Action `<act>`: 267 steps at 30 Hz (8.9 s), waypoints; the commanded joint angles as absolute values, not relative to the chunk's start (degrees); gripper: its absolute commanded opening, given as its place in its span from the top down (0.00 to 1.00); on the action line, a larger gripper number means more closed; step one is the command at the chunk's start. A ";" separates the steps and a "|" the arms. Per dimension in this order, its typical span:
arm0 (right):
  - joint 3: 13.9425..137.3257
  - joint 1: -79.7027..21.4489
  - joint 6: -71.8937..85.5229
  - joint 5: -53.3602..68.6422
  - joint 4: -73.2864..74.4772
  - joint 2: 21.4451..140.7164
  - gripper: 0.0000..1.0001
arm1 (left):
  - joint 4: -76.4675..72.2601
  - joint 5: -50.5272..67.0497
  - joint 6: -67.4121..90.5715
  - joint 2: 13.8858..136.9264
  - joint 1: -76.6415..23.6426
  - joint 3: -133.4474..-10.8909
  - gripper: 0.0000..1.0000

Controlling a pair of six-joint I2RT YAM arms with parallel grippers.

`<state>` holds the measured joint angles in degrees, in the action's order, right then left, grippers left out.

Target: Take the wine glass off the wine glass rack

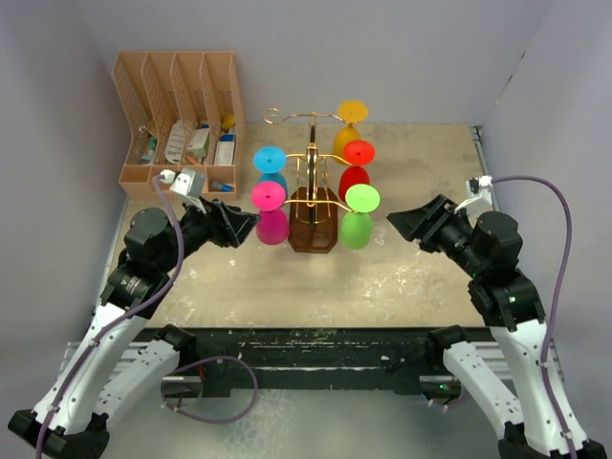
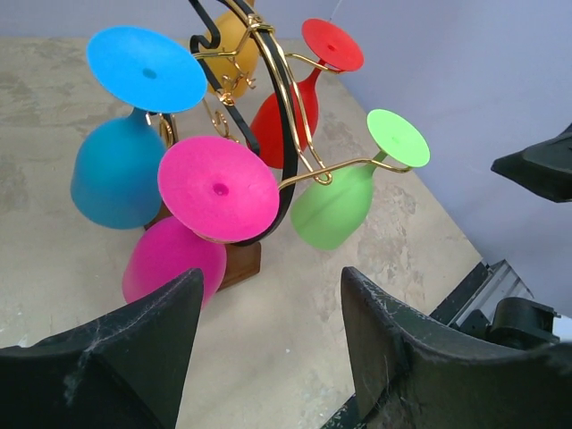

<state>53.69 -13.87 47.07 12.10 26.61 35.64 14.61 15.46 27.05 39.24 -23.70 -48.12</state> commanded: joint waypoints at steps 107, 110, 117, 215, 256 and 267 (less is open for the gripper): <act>48.61 -13.97 68.30 29.97 -24.49 56.43 1.00 | 8.90 18.32 33.67 40.42 -23.93 -52.91 0.18; 50.60 -13.97 68.55 31.27 -26.35 58.34 1.00 | 7.69 19.82 35.99 40.66 -23.92 -53.26 0.11; 53.47 -13.97 72.67 34.84 -30.09 59.86 1.00 | 9.74 22.01 40.92 42.97 -23.93 -55.71 0.04; 83.83 -52.77 -25.38 -19.63 10.66 61.29 1.00 | 18.27 26.53 58.52 38.05 -23.91 -51.59 0.16; 47.12 -89.23 -66.59 -54.95 -45.80 65.05 1.00 | 11.77 33.10 75.94 44.80 -23.97 -48.91 0.24; 48.08 -89.79 -64.37 -53.60 -44.53 67.94 1.00 | 10.72 32.96 77.60 44.81 -23.91 -48.76 0.24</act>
